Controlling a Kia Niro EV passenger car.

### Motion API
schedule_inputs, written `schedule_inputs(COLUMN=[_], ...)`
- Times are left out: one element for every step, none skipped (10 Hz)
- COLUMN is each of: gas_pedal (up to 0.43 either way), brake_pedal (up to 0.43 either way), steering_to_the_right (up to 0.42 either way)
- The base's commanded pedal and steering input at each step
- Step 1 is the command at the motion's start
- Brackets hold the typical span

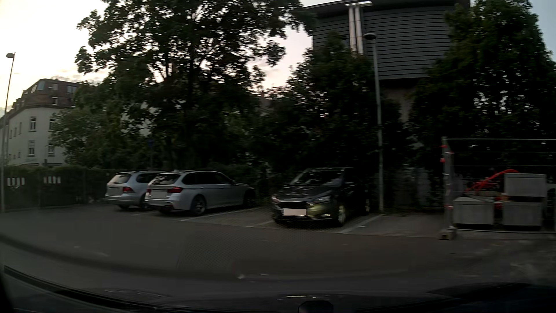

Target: Follow the waypoints while adhering to traffic rules and regulations

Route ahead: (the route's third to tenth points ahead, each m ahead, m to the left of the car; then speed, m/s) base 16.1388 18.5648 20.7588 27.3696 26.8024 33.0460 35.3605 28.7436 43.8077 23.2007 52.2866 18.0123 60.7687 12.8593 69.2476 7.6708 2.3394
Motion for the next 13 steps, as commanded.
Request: schedule_inputs(gas_pedal=[0.0, 0.0, 0.008, 0.008, 0.02, 0.039, 0.047, 0.047, 0.047, 0.047, 0.047, 0.047, 0.047], brake_pedal=[0.0, 0.0, 0.0, 0.0, 0.0, 0.0, 0.0, 0.0, 0.0, 0.0, 0.0, 0.0, 0.0], steering_to_the_right=[-0.693, -0.702, -0.712, -0.719, -0.723, -0.726, -0.726, -0.726, -0.725, -0.725, -0.719, -0.712, -0.703])
